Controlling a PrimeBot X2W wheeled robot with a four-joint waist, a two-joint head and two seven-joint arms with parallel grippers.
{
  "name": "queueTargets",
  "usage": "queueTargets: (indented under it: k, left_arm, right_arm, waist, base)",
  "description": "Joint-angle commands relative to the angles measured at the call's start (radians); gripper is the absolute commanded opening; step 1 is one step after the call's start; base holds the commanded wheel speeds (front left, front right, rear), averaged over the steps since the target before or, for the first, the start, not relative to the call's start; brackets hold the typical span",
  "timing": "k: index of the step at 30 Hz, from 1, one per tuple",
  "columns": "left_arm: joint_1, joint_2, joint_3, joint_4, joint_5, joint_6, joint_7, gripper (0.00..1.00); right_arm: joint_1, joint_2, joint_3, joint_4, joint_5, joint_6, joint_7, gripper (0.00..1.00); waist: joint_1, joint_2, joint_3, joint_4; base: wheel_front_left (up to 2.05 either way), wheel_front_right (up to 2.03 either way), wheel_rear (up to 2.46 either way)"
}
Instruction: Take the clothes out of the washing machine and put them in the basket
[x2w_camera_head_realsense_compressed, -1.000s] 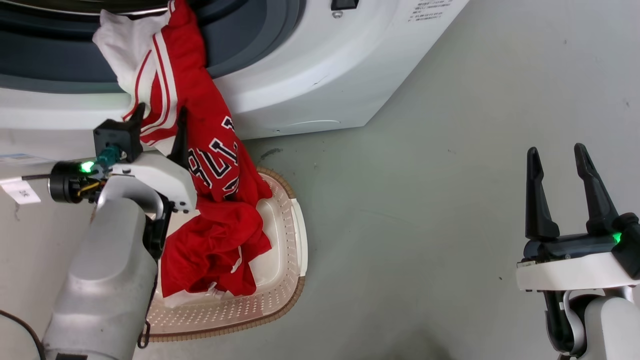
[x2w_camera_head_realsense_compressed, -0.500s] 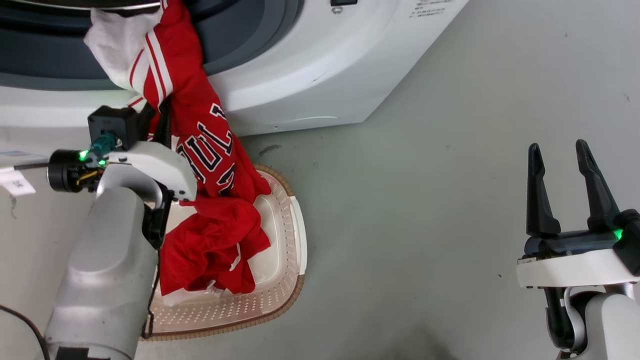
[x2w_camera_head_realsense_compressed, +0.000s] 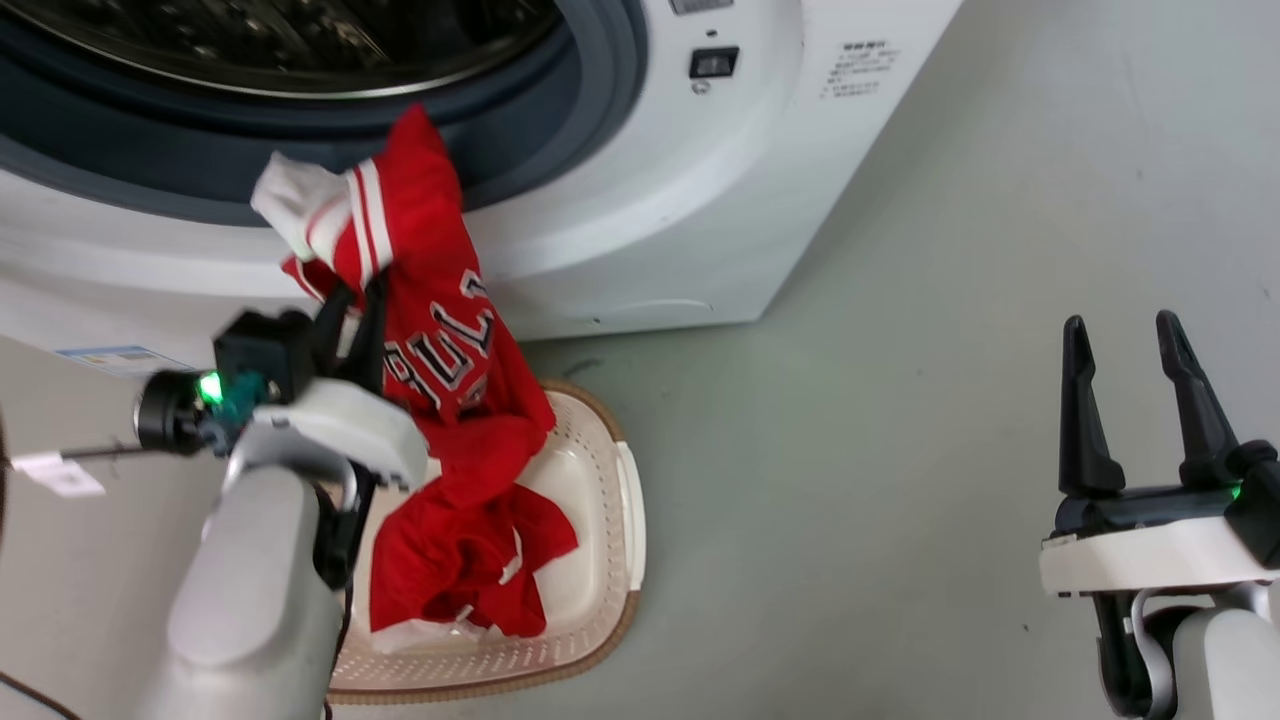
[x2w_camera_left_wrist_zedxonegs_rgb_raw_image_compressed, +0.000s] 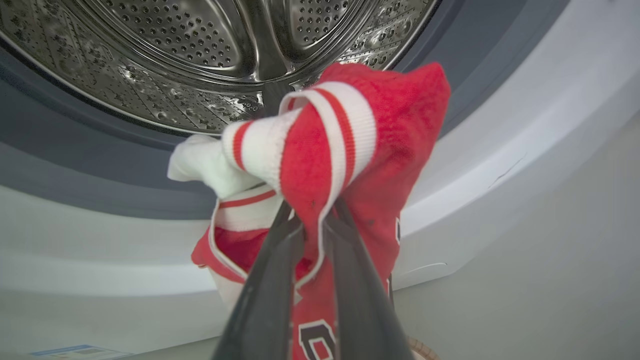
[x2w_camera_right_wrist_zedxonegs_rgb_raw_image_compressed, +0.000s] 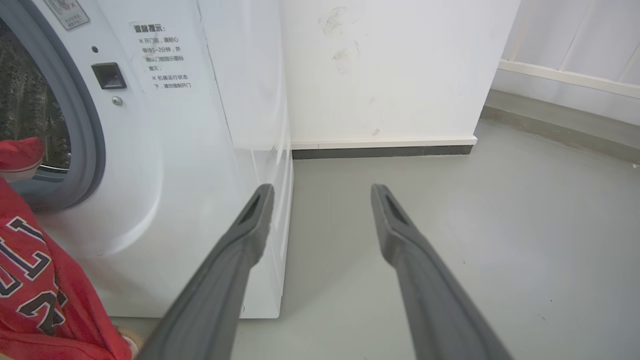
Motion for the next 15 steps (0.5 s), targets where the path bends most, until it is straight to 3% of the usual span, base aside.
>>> queueTargets:
  k: [1,5,15]
  left_arm:
    - [0.035,0.001,-0.007,-0.021,0.002,-0.006,-0.003,0.00]
    - [0.092,0.007,-0.039,-0.027,-0.003,-0.016,0.005,0.00]
    - [0.200,0.049,-0.153,-0.029,-0.078,-0.031,0.206,0.00]
  right_arm:
    - [0.016,0.001,0.001,0.005,-0.002,-0.001,-0.002,1.00]
    - [0.026,0.001,0.000,0.009,-0.005,-0.001,-0.002,1.00]
    - [0.025,0.001,0.011,0.002,-0.009,-0.001,-0.002,1.00]
  waist:
    - [0.0000,0.0000,-0.039,0.027]
    - [0.0000,0.0000,-0.065,0.043]
    - [0.0000,0.0000,-0.053,0.063]
  base:
    - [0.00,0.00,0.00]
    - [0.00,0.00,0.00]
    - [0.00,0.00,0.00]
